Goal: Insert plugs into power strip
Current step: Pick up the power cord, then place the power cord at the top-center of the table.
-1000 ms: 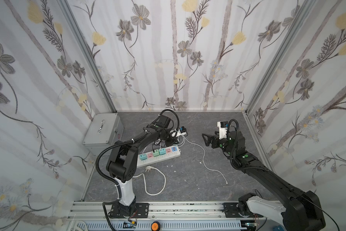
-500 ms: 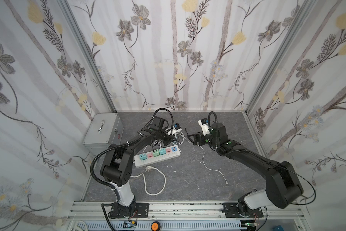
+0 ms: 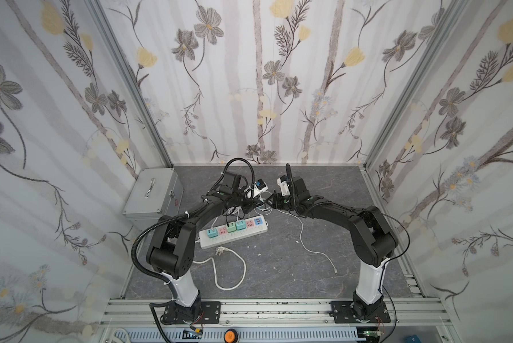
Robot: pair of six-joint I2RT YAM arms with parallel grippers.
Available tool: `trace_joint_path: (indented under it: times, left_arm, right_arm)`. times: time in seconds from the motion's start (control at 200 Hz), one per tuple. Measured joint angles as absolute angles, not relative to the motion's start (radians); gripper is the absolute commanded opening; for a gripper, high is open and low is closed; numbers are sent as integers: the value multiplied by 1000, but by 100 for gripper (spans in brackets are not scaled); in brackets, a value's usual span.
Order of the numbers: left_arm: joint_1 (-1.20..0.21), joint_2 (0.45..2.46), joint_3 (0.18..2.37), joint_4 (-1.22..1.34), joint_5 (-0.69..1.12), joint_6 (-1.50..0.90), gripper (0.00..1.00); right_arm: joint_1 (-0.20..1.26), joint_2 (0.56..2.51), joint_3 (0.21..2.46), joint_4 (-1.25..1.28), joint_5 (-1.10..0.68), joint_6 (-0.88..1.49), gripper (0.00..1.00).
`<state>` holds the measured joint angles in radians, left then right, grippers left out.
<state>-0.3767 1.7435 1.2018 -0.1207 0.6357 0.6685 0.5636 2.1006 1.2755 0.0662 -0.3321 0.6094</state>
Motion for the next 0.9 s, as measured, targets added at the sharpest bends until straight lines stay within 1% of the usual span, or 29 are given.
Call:
trace_joint_path:
  times: [0.03, 0.08, 0.245, 0.385, 0.49, 0.545, 0.65, 0.72, 0.795, 0.899]
  left_arm:
    - [-372, 1737, 1193, -106, 646, 652, 0]
    - [-360, 1723, 1176, -88, 667, 645, 0]
    - [-319, 1674, 1142, -49, 780, 597, 0]
    - [-326, 1647, 1141, -65, 844, 604, 0]
    - [-376, 1667, 1161, -146, 767, 655, 0]
    - [-406, 1688, 1158, -174, 713, 677, 0]
    - [-422, 1713, 1116, -198, 627, 696, 0]
    - [-430, 1724, 1099, -206, 555, 703, 0]
    - [-441, 1731, 1094, -208, 498, 707, 0]
    - [-441, 1734, 1086, -196, 479, 713, 0]
  right_arm:
    - [563, 2109, 1277, 66, -327, 611, 6]
    - [561, 2124, 1281, 66, -311, 616, 1]
    - [522, 2136, 1328, 36, -284, 612, 0]
    - [451, 2154, 1394, 42, -269, 599, 0]
    - [392, 2180, 1433, 43, -262, 601, 2]
    - [367, 2195, 1461, 42, -261, 602, 5]
    - [361, 2214, 1509, 43, -271, 589, 18]
    - [370, 2214, 1518, 44, -279, 558, 18]
    - [374, 2214, 1518, 44, -287, 541, 16]
    - [372, 2208, 1503, 46, -282, 521, 15]
